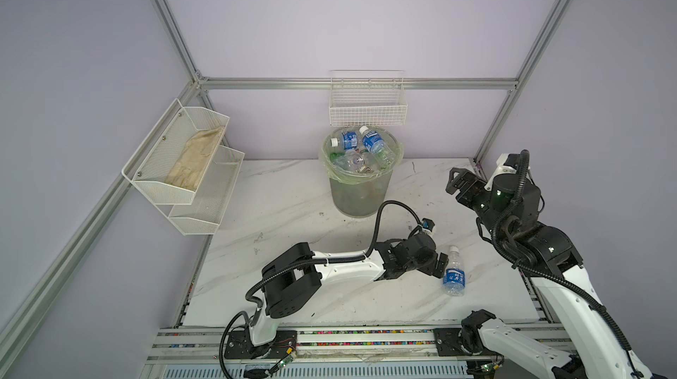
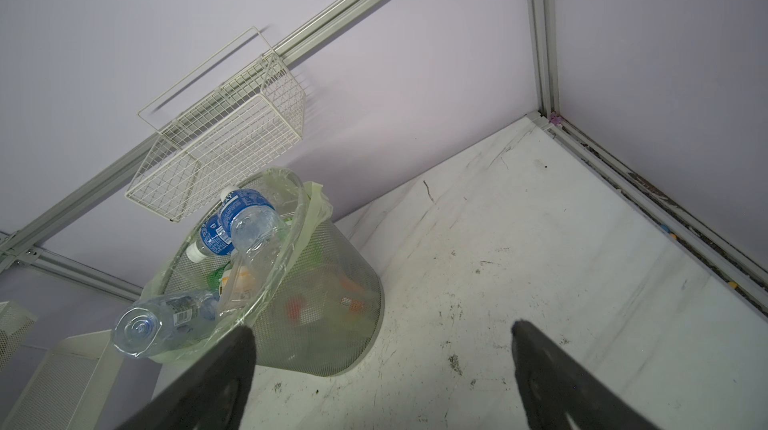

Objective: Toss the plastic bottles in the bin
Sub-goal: 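Draw the right gripper back while the left gripper reaches and grasps the last blue-label bottle, then lift the blue-label bottle with the left gripper over the wastebasket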

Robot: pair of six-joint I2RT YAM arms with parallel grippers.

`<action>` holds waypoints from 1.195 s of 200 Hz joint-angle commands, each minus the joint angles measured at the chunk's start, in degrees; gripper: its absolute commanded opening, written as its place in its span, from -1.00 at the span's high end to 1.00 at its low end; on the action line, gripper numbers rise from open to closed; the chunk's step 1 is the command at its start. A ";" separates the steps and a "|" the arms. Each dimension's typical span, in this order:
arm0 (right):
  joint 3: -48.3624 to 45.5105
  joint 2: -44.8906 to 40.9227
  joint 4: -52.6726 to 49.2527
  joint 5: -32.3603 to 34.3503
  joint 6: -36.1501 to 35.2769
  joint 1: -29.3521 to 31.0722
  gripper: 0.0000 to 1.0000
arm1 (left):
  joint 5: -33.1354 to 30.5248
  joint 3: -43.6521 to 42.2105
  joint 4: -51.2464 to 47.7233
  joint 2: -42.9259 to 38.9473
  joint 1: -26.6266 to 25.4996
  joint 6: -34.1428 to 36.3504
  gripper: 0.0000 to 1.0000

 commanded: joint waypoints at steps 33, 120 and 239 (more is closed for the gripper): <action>-0.13 -0.12 -0.87 0.02 -0.89 0.06 -0.95 | 3.23 15.70 -3.37 9.20 -1.81 -0.39 -1.00; -1.40 -0.66 -0.66 -0.95 -0.99 0.09 -0.95 | -0.67 34.85 -13.99 24.06 -4.15 -0.64 -0.94; -1.72 -1.70 -0.60 -1.47 -1.07 0.03 -0.95 | -5.78 34.36 -18.31 23.87 -4.04 0.84 0.23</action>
